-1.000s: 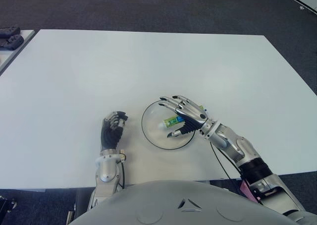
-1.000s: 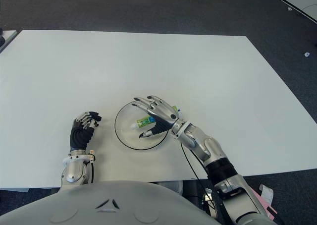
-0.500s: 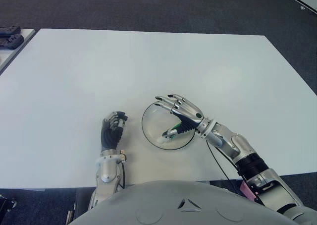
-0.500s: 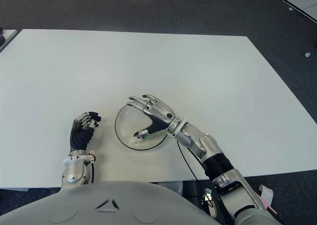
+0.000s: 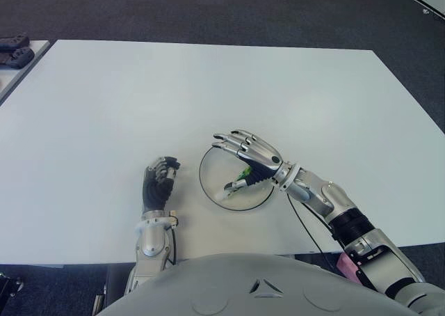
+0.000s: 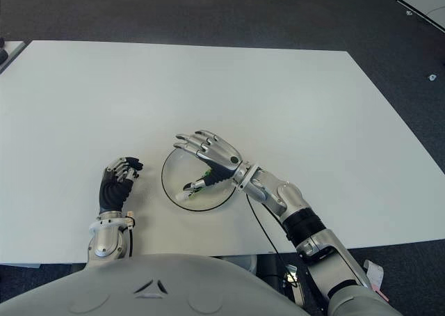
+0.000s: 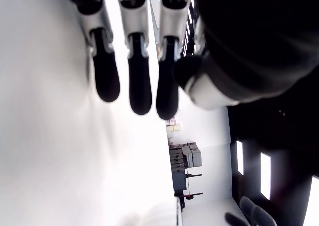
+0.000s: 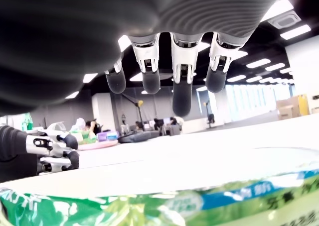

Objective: Put the toothpaste on the table into the plate.

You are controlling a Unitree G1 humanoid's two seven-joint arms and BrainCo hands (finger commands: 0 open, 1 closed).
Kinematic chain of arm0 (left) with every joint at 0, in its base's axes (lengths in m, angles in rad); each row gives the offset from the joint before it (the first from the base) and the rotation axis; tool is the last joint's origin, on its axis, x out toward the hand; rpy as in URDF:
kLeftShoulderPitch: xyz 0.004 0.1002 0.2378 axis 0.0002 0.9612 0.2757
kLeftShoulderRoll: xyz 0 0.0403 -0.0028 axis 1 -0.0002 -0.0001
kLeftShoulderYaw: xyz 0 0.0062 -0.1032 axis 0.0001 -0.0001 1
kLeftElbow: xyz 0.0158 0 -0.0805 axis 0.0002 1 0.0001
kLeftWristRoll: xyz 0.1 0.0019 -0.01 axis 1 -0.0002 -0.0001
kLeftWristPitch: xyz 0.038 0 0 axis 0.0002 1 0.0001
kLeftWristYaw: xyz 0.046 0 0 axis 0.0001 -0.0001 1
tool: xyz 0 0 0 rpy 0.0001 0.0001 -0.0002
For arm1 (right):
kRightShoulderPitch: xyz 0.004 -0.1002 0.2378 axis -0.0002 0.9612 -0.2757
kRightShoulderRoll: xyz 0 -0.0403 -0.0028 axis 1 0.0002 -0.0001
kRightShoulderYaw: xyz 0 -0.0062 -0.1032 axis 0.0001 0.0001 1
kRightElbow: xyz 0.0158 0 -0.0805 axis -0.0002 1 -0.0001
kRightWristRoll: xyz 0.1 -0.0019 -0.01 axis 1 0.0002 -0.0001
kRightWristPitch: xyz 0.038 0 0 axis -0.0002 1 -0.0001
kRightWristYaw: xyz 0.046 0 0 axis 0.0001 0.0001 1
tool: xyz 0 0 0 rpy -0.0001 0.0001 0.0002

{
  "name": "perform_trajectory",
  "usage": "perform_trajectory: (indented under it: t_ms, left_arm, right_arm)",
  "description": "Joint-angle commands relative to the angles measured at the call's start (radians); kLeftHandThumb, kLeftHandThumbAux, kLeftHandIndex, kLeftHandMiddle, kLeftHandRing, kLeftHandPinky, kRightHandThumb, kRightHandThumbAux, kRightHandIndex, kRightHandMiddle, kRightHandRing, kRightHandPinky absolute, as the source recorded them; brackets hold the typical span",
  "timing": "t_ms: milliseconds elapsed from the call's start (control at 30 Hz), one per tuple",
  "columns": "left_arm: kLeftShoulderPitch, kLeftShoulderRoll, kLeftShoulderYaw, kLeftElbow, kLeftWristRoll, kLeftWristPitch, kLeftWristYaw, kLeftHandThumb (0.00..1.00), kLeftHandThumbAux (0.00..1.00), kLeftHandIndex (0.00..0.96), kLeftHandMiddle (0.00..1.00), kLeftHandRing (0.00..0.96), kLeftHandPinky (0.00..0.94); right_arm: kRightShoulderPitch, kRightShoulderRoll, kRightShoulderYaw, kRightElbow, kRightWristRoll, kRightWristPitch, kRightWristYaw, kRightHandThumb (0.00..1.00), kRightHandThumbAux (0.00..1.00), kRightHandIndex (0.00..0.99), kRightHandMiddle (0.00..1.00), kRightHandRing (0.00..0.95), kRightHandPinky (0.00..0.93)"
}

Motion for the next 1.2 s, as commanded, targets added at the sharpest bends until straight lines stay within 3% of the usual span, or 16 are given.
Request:
perform_trajectory:
  t_ms: [33,667,933,1200]
  left_arm:
    - [0.001,-0.013,-0.006,0.027,0.007,0.023,0.012,0.711,0.719,0.426,0.486,0.453,0.448]
    - [-0.003,-0.014,-0.002,0.034,0.004,0.023,0.014,0.709,0.719,0.426,0.489,0.46,0.444]
    - [-0.004,-0.01,0.002,0.034,-0.008,0.024,0.008,0.708,0.718,0.426,0.492,0.463,0.449]
    - [-0.012,-0.001,0.006,0.038,-0.015,0.03,-0.001,0.705,0.719,0.426,0.491,0.464,0.444]
  right_arm:
    - [-0.01,-0.01,0.017,0.015,-0.023,0.002,-0.015,0.084,0.231,0.0,0.0,0.0,0.0]
    - [-0.028,-0.015,0.034,-0.006,-0.082,0.017,-0.079,0.018,0.265,0.0,0.0,0.0,0.0]
    - [-0.034,-0.007,0.039,0.006,-0.12,0.02,-0.195,0.012,0.274,0.0,0.0,0.0,0.0]
    - [-0.008,-0.016,0.028,-0.041,-0.143,0.094,-0.186,0.003,0.296,0.0,0.0,0.0,0.0]
